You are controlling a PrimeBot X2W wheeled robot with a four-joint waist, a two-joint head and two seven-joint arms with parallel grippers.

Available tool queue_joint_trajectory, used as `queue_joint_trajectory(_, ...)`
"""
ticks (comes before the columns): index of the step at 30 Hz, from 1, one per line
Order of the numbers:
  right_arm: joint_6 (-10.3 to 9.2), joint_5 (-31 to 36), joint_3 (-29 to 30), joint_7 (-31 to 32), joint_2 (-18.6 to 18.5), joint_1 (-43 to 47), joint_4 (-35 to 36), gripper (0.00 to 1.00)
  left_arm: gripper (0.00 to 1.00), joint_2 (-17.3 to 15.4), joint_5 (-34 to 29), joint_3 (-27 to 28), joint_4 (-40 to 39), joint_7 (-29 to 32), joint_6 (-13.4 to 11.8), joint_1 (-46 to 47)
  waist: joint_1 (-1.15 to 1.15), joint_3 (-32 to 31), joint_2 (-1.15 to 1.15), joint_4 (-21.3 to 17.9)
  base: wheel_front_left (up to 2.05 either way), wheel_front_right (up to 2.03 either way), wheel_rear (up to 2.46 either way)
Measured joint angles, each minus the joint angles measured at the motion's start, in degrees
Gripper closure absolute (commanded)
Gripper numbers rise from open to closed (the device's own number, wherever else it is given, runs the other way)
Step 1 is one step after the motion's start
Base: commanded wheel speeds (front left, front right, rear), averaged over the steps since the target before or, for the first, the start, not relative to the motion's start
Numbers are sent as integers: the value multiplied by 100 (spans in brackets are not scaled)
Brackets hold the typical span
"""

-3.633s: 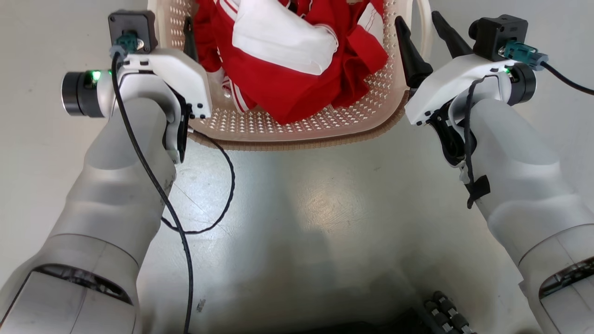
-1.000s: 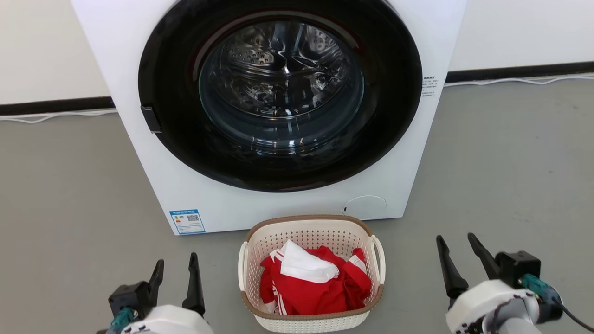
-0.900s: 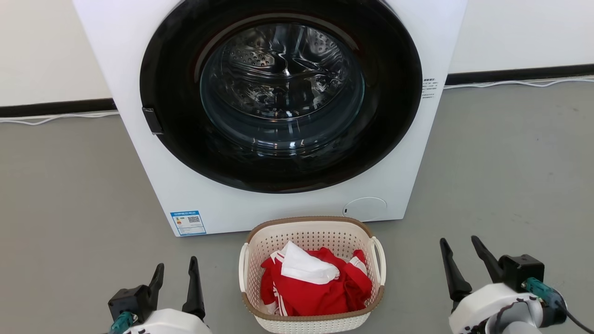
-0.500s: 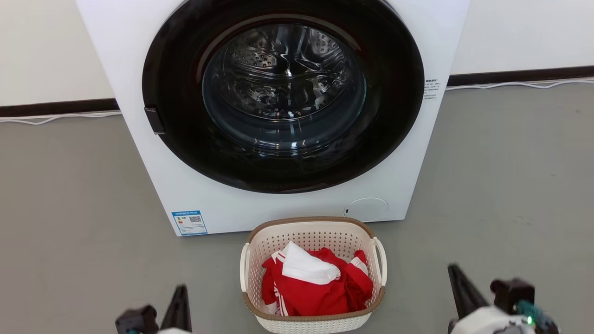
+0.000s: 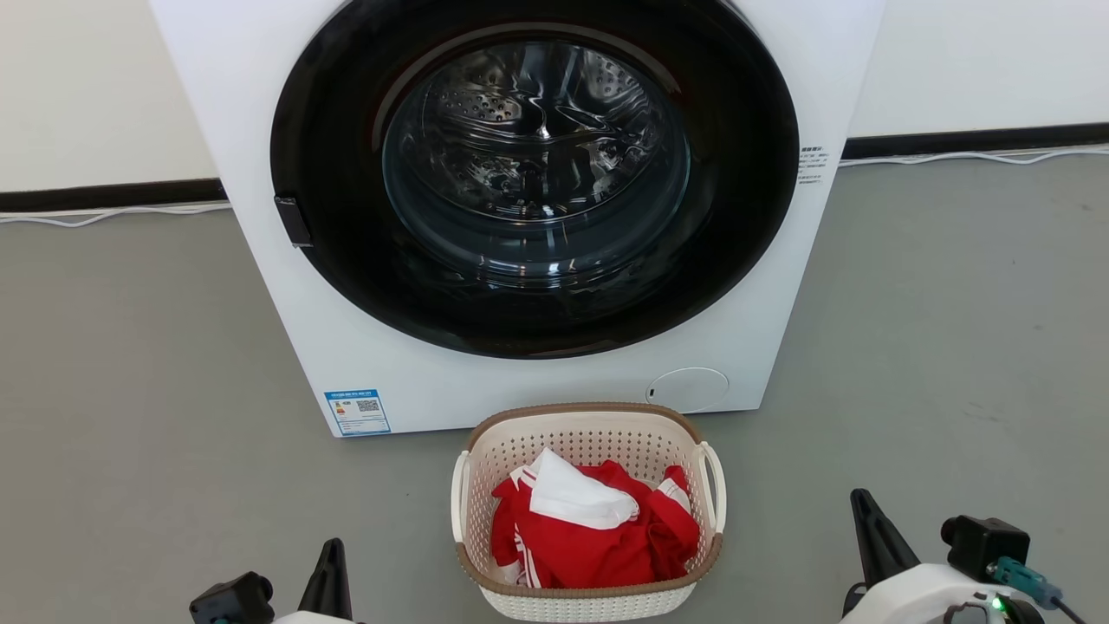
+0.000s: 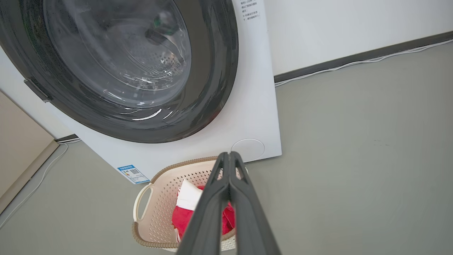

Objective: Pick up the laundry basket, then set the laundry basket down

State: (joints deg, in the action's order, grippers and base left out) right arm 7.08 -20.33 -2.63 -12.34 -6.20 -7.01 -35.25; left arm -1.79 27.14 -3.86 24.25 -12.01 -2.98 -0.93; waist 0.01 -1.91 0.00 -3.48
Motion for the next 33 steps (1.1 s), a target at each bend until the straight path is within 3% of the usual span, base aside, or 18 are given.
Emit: queue_joint_trajectory(33, 0, -2116, 287, 537, 109, 10, 560, 100, 100, -7, 1909, 247, -246, 537, 298, 44, -1, 62, 0, 103, 0, 0, 0)
